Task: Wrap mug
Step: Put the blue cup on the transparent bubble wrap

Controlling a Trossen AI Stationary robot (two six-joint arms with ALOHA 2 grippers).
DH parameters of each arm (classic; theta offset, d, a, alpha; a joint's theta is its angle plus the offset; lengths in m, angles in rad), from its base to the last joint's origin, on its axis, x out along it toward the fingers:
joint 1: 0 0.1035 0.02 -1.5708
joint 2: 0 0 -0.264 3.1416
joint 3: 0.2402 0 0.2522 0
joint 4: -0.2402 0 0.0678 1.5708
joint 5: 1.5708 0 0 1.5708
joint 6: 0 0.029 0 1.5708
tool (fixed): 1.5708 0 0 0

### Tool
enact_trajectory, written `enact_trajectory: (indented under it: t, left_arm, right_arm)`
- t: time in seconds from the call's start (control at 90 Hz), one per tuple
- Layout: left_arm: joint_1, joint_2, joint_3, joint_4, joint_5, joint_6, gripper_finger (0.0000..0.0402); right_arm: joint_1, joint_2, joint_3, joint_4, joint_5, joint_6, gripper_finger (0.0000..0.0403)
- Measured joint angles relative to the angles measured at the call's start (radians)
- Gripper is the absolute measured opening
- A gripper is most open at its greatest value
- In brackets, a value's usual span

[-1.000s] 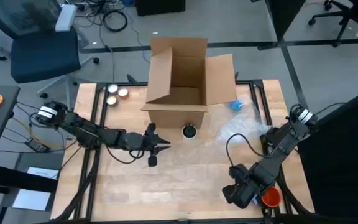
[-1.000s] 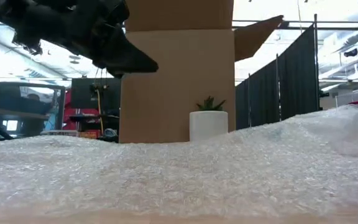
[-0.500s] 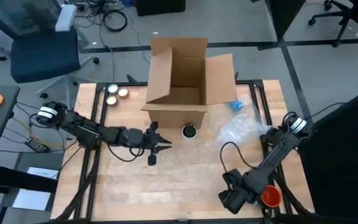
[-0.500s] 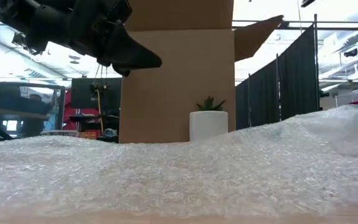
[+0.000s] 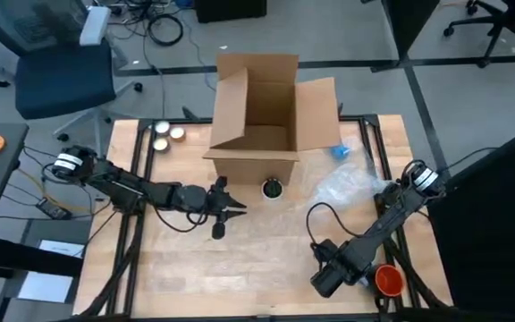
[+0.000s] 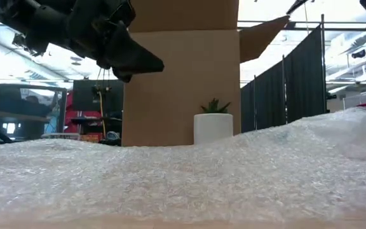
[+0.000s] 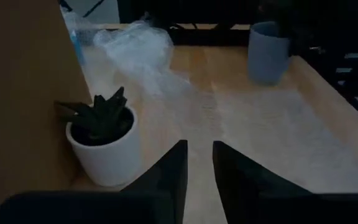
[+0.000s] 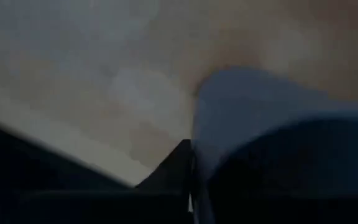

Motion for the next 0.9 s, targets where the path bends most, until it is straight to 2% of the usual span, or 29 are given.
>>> enact_trajectory:
  t: [0.244, 0.344, 0.444, 0.578, 0.756, 0.9]
  left_arm:
    - [-0.025, -0.046, 0.000, -0.183, 0.002, 0.090, 0.0060]
    - [-0.032, -0.089, 0.000, -0.252, -0.001, 0.106, 0.0060]
    - [-0.035, -0.139, 0.000, -0.338, -0.004, 0.106, 0.0060]
    - [-0.053, -0.214, 0.000, -0.548, -0.004, 0.062, 0.0060]
    - [-0.076, -0.304, 0.000, -0.805, 0.006, -0.112, 0.0060]
    - [-0.076, -0.308, 0.000, -0.898, 0.065, -0.238, 0.0060]
  right_arm:
    - [-0.035, -0.001, 0.129, -0.202, -0.001, -0.091, 0.0002]
    - [-0.055, -0.002, 0.205, -0.268, 0.111, -0.154, 0.0001]
    - [-0.081, -0.002, 0.260, -0.233, 0.268, -0.260, 0.0001]
    - [-0.129, -0.002, 0.259, -0.064, 0.413, -0.447, 0.0001]
    - [-0.208, 0.000, 0.204, 0.293, 0.505, -0.781, 0.0000]
    - [-0.282, 0.000, 0.142, 0.620, 0.533, -1.071, 0.0000]
